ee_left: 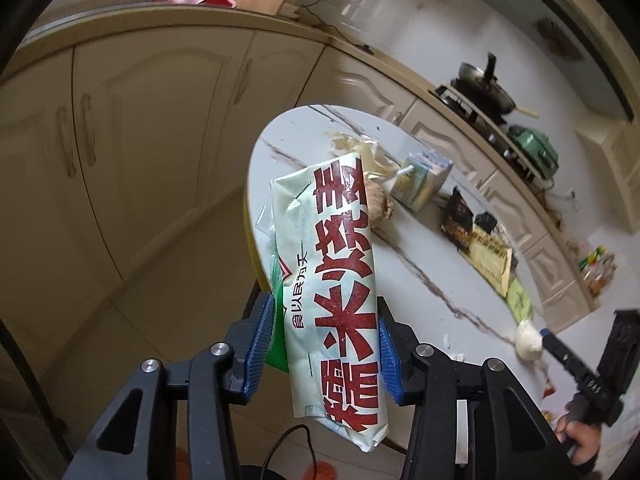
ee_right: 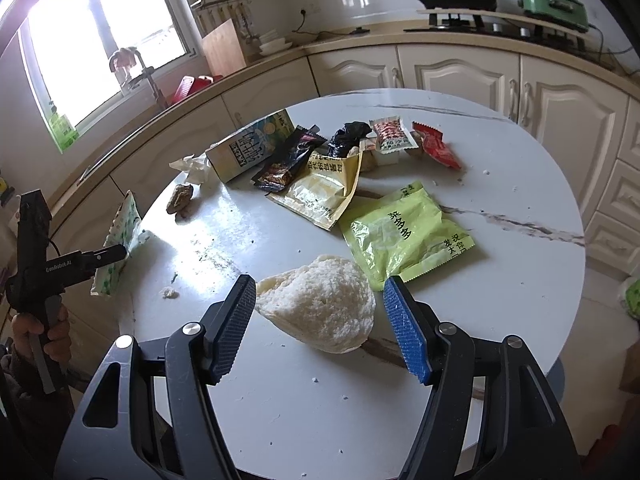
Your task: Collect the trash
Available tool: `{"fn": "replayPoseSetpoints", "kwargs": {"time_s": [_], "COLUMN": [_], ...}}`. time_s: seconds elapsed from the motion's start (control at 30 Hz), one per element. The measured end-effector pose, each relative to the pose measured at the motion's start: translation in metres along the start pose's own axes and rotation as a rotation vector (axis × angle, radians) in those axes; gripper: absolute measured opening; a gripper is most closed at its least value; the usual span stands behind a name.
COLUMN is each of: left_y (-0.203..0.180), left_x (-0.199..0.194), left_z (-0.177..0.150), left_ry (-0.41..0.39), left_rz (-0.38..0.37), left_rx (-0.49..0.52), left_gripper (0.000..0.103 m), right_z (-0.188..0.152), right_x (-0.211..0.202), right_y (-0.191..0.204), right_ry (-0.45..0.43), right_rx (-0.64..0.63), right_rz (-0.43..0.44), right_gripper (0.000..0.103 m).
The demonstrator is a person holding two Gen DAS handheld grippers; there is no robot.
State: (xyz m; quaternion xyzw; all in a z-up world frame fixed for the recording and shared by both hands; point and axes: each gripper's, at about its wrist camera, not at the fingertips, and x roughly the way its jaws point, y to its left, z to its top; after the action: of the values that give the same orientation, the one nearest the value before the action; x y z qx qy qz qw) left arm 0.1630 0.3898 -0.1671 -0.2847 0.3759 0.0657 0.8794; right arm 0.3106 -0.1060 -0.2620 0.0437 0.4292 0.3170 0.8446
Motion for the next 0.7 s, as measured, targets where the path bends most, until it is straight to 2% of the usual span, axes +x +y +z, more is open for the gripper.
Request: {"fn": "replayPoseSetpoints", "kwargs": {"time_s": [0.13,0.2,0.33,0.37,0.4,0.53,0.7], "left_y": [0.016,0.019,0.012,0.010,0.006,-0.003,-0.024], "left_x": [-0.002,-0.004,-0.008,-0.009,-0.016,-0.016,-0.027], "left_z": [0.001,0.001,0.000,-0.001,0.000,-0.001,-0.005], "left_ry": [0.006,0.001,-0.024,-0.030,-0.058,-0.055,-0.088], "left_rz": [-0.059,-0.060,-0.041,-0.041,-0.030,0.027,0.054], "left_rx": [-0.063,-0.072,-0.045,-0.038,-0.023,0.004,0.049], "left_gripper": [0.040,0.038,0.031,0.020,0.020,0.018,0.017], "right_z": [0.000,0.000,0.001,0.001,0.001,0.001,-0.004], "right_x": [-0.001,-0.001,-0.001,-0.001,0.000,0.002,0.006], "right_y": [-0.002,-0.003,-0.003,-0.003,-0.003,-0.004,-0.006], "right_ry": [-0.002,-0.002,-0.004,-0.005,-0.003,0.001,0.014], "right_rx": [0.004,0.005,0.004,0.004,0.003,0.006,0.006], "right_rz": [-0.003,-0.003,-0.008,-0.009,-0.008,-0.007,-0.015], "right_gripper": [0.064,0.064,0.064,0.064,0.064,0.064,0.064]}}
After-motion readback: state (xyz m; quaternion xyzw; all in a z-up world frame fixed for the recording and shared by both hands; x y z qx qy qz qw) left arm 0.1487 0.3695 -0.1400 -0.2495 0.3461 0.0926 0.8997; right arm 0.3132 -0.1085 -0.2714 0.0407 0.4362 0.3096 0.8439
